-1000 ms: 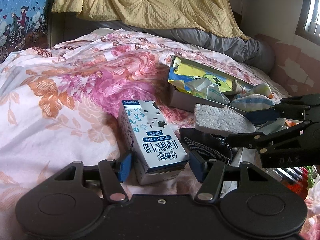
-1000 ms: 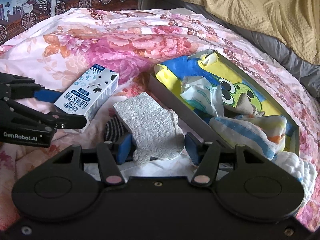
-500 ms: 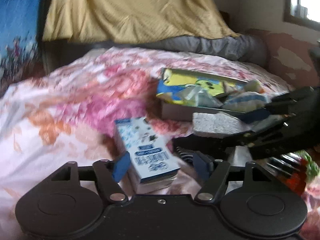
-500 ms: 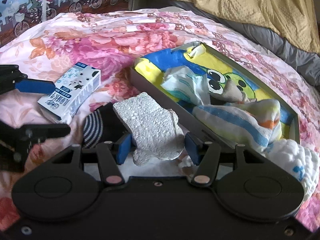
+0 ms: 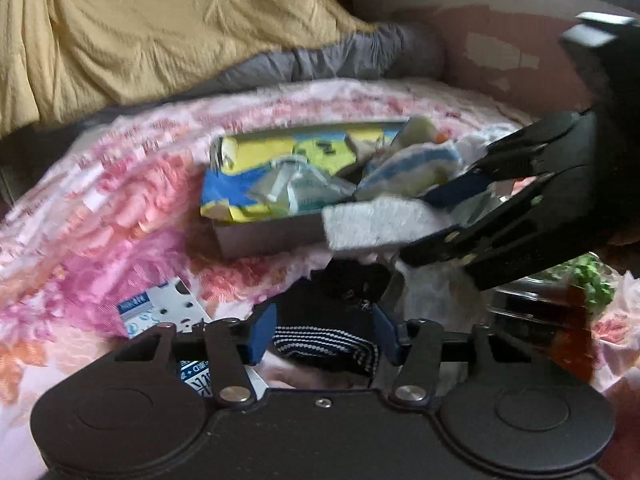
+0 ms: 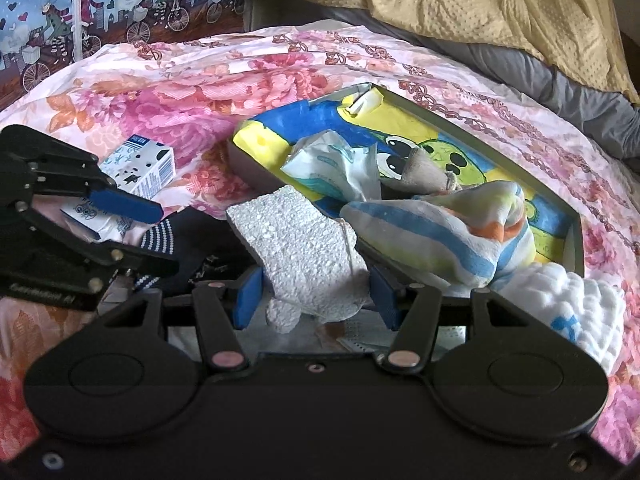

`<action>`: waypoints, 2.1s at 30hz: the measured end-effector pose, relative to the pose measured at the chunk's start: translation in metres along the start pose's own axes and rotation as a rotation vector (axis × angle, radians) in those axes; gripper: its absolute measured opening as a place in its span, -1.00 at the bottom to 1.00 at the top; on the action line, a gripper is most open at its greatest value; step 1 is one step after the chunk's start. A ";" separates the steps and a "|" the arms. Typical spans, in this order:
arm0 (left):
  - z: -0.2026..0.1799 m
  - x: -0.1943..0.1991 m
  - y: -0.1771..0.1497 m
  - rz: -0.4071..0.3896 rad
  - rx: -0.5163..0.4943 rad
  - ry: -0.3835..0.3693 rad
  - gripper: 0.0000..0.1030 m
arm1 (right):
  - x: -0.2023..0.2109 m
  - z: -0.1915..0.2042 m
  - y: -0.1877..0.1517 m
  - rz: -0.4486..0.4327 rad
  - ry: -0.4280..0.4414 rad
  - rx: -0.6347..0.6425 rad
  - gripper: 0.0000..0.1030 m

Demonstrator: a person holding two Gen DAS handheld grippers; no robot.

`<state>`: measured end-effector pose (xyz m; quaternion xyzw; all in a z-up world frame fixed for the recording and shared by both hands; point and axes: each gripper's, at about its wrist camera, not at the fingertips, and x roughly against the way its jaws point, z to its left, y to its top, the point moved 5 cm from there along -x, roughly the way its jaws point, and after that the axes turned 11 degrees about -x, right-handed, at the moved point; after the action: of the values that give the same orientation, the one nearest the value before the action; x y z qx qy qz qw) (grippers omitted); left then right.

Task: Organize soft objects
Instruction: 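Carry the sponge and sock over the cartoon tray with both grippers, then open the right gripper to drop the sponge while the left gripper releases the sock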

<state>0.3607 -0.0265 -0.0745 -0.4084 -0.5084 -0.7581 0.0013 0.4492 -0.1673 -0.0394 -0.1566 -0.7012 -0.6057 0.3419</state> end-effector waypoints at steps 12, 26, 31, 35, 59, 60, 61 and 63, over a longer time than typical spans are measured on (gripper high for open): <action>0.006 -0.025 -0.007 0.141 0.030 -0.026 -0.63 | 0.003 -0.001 -0.003 -0.016 0.023 -0.012 -0.04; 0.009 -0.004 0.009 0.081 0.050 0.041 -0.93 | 0.034 -0.005 0.006 -0.081 0.022 -0.016 -0.04; 0.023 0.015 0.031 0.001 0.101 0.088 -0.93 | 0.046 -0.018 0.018 -0.136 0.004 -0.039 -0.04; 0.034 0.021 0.052 -0.063 0.149 0.122 -0.93 | 0.047 -0.027 0.029 -0.172 -0.022 -0.065 -0.04; 0.051 -0.060 0.097 -0.105 0.439 0.145 -0.93 | -0.023 -0.063 0.060 -0.135 -0.191 -0.061 -0.02; 0.052 -0.062 0.094 -0.097 0.435 0.148 -0.93 | -0.025 -0.064 0.060 -0.134 -0.192 -0.062 0.00; 0.052 -0.064 0.093 -0.087 0.429 0.153 -0.93 | -0.028 -0.064 0.061 -0.133 -0.191 -0.062 0.00; 0.052 -0.068 0.090 -0.069 0.423 0.155 -0.91 | -0.029 -0.063 0.061 -0.133 -0.193 -0.061 0.06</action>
<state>0.4758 -0.0581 -0.0400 -0.3218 -0.6680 -0.6635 0.1001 0.5275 -0.2090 -0.0115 -0.1776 -0.7209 -0.6302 0.2272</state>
